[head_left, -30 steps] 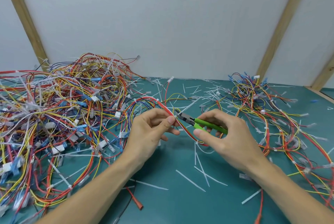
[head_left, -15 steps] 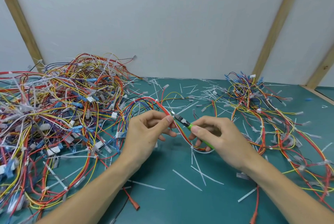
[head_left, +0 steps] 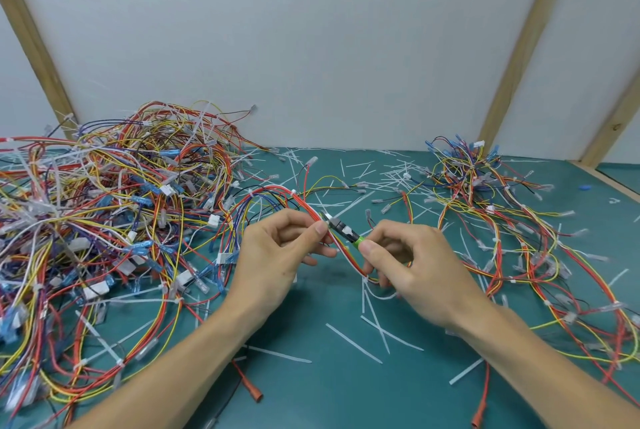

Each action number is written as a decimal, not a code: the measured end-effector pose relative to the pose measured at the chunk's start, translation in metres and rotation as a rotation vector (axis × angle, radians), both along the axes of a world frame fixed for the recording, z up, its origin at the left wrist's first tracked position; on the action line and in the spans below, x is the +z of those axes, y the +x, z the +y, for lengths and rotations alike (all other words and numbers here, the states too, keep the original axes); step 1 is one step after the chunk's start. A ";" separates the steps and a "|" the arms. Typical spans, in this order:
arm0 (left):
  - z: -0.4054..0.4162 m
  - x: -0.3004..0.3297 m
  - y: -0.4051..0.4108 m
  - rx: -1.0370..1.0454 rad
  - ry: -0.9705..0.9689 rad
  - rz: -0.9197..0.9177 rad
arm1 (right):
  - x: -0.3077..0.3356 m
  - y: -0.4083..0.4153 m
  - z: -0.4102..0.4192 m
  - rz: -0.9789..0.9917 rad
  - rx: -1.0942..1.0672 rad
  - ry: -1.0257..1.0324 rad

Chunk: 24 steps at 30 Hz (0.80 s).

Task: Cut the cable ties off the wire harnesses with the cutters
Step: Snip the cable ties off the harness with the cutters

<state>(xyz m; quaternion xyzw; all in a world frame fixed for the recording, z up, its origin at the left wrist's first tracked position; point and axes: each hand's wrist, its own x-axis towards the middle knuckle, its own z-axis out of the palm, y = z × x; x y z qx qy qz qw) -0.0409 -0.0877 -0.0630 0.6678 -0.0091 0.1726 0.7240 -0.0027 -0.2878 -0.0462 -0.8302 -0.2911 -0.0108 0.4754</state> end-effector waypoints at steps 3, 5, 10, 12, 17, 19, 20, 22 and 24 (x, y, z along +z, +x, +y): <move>0.001 0.000 0.000 -0.002 0.001 -0.004 | 0.001 -0.001 0.002 -0.013 -0.009 0.007; 0.001 0.000 0.000 -0.005 0.003 -0.007 | 0.001 -0.001 0.002 -0.016 -0.008 0.012; 0.000 0.000 0.000 0.001 -0.007 -0.010 | -0.001 -0.001 0.002 -0.023 -0.005 0.023; -0.001 0.000 0.000 0.001 -0.010 -0.010 | -0.001 -0.001 0.003 -0.020 -0.010 0.028; 0.000 -0.001 0.000 -0.005 0.002 -0.015 | -0.001 0.001 0.002 -0.013 -0.024 0.001; 0.000 -0.001 0.000 -0.007 0.008 -0.019 | -0.001 0.001 0.002 -0.017 -0.030 -0.007; 0.000 -0.001 0.000 -0.006 0.011 -0.020 | -0.001 0.002 0.002 -0.017 -0.033 -0.006; 0.000 -0.001 0.000 -0.007 0.012 -0.019 | -0.002 0.002 0.003 -0.012 -0.040 0.004; 0.001 -0.001 0.000 -0.010 -0.004 -0.019 | -0.002 0.002 0.004 -0.010 -0.050 0.018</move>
